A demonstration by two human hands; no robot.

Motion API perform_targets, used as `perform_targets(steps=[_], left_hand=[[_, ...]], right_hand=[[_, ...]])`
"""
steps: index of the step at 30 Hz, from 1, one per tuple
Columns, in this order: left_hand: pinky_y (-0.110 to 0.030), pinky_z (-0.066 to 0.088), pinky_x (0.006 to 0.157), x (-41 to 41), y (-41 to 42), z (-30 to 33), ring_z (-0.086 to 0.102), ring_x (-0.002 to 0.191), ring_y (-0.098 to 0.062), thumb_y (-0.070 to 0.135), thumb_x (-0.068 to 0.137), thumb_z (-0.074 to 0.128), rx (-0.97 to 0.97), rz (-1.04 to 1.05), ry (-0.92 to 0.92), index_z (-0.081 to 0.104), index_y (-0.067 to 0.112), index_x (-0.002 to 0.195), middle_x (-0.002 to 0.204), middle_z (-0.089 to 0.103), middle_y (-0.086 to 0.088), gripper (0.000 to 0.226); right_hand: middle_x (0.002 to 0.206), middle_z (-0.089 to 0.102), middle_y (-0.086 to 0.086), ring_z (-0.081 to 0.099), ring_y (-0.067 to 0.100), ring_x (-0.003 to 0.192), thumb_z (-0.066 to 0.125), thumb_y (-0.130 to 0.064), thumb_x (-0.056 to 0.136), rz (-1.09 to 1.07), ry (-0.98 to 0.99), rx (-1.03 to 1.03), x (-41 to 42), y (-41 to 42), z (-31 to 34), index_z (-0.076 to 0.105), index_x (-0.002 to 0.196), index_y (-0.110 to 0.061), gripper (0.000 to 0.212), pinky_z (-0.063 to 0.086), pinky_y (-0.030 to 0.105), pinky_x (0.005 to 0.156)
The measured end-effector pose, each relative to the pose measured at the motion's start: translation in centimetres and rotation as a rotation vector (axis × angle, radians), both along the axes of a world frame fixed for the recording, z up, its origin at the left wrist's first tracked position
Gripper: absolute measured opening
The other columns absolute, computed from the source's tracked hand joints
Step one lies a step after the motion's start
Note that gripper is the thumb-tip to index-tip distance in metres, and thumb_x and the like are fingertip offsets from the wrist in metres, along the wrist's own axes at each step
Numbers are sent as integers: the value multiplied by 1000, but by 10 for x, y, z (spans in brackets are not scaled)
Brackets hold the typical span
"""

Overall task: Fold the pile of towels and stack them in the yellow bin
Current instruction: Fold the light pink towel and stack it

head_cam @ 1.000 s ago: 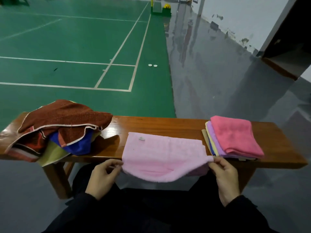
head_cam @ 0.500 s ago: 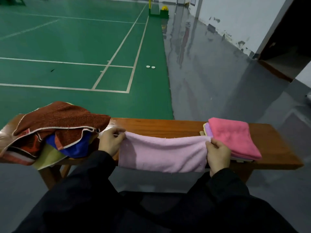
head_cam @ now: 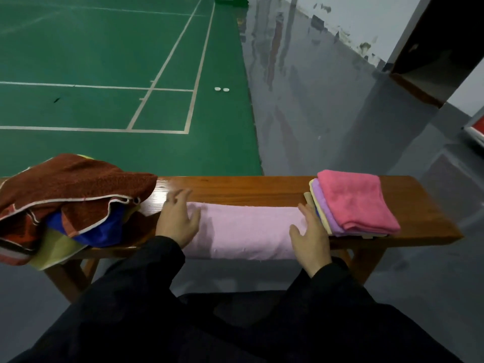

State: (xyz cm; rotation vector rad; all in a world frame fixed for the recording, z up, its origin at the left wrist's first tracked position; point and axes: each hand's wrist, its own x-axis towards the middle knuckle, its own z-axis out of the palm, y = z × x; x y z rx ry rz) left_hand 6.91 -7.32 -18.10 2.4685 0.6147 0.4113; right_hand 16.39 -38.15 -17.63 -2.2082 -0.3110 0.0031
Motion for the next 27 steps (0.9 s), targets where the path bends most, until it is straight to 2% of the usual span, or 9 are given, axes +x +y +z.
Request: perform_targets(steps=[2, 3, 4, 6, 7, 9, 16, 21, 27], left_hand=[[-44, 44, 107, -4, -22, -6, 53, 128, -31, 36, 98, 51, 243, -215, 19, 56, 18, 138, 147, 51, -10, 44], [-44, 40, 111, -2, -34, -11, 49, 135, -30, 43, 100, 45, 292, -315, 80, 55, 21, 140, 150, 50, -9, 46], [-46, 31, 118, 3, -45, -17, 40, 144, -29, 50, 102, 36, 318, -376, 179, 49, 25, 145, 157, 42, -7, 51], [-52, 8, 125, 14, -59, -32, 10, 156, -26, 63, 101, 18, 340, -385, 400, 25, 33, 157, 169, 14, -2, 64], [-55, -1, 125, 18, -63, -38, -1, 157, -25, 68, 99, 11, 352, -355, 467, 12, 35, 160, 170, 0, -1, 69], [-59, -9, 122, 23, -65, -46, -14, 156, -24, 72, 96, 3, 388, -300, 509, -4, 36, 160, 167, -17, 1, 75], [-59, -13, 121, 48, -56, -49, -16, 155, -23, 74, 93, 0, 347, -221, 536, -8, 35, 160, 166, -21, 0, 78], [-59, -10, 121, 78, -29, -49, -13, 156, -22, 74, 93, 4, 321, -190, 514, -2, 35, 161, 168, -16, 1, 79], [-61, -9, 121, 73, -25, -51, -11, 156, -27, 77, 91, 6, 360, -209, 465, 1, 33, 161, 169, -11, -4, 82]], right_hand=[[167, 27, -3, 22, 17, 154, 53, -17, 103, 193, -72, -199, -7, 12, 0, 42, 154, -21, 53, 17, 30, 124], [169, 22, -2, 15, 17, 156, 48, -23, 106, 290, -87, -303, -7, 20, -1, 37, 157, -23, 53, 12, 28, 123], [170, 17, 0, 10, 19, 158, 43, -31, 108, 366, -106, -407, -5, 29, -3, 31, 160, -25, 54, 8, 29, 124], [172, 8, 4, 3, 25, 158, 30, -48, 108, 420, -104, -608, 5, 44, -14, 18, 163, -30, 59, 5, 39, 126], [172, 4, 6, 0, 27, 158, 24, -56, 107, 410, -64, -695, 10, 49, -20, 12, 163, -33, 62, 3, 44, 127], [172, -4, 7, -5, 29, 158, 14, -64, 103, 386, -2, -804, 19, 55, -33, 2, 163, -35, 68, -1, 49, 127], [171, -13, 4, -11, 26, 158, 9, -67, 101, 423, -55, -877, 64, 75, -49, -4, 162, -36, 70, -6, 49, 127], [172, -11, 2, -10, 24, 158, 7, -67, 101, 440, -96, -882, 93, 98, -52, -3, 163, -38, 69, -5, 47, 127], [172, -5, 7, -3, 28, 159, 8, -65, 102, 287, -172, -868, 86, 77, -51, 4, 163, -32, 70, -3, 49, 127]])
